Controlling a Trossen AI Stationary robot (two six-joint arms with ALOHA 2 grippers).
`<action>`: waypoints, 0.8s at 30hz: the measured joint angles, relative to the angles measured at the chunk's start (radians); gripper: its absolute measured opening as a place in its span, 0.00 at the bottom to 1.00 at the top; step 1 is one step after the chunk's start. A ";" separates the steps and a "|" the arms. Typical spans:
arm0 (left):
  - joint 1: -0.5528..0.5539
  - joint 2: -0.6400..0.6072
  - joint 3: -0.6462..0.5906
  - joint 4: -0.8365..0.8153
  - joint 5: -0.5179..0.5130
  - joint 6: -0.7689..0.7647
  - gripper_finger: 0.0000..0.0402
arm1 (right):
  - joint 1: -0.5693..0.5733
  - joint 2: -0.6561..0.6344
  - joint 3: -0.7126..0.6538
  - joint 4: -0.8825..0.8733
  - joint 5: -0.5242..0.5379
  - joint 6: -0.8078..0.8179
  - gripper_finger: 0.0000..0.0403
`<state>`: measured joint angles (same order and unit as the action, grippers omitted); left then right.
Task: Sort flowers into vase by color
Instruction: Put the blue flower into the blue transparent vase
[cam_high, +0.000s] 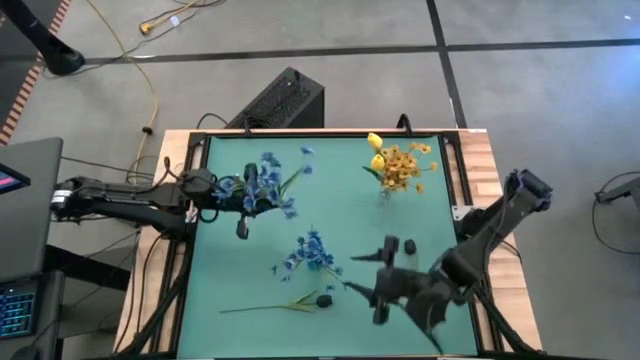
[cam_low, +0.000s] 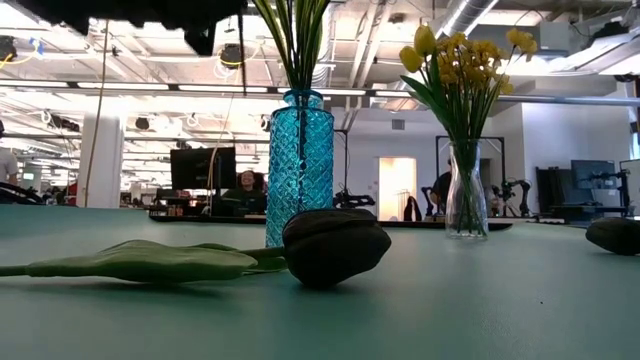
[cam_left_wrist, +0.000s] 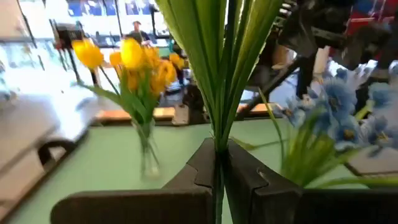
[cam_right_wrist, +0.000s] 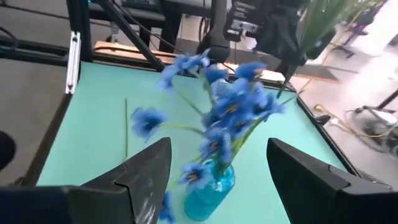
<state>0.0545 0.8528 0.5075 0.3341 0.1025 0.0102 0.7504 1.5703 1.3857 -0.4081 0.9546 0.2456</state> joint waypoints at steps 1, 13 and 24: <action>-0.006 0.000 -0.019 0.021 0.015 -0.027 0.00 | 0.010 0.019 0.000 0.001 0.021 0.007 0.72; -0.167 0.100 -0.163 0.423 -0.128 -0.137 0.00 | 0.071 0.180 -0.001 0.047 0.177 0.082 0.72; -0.189 0.361 -0.161 0.755 -0.099 -0.162 0.00 | 0.098 0.185 0.000 0.026 0.255 0.165 0.72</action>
<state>-0.1345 1.2138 0.3462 1.0891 0.0032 -0.1514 0.8487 1.7550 1.3853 -0.3819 1.2100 0.4109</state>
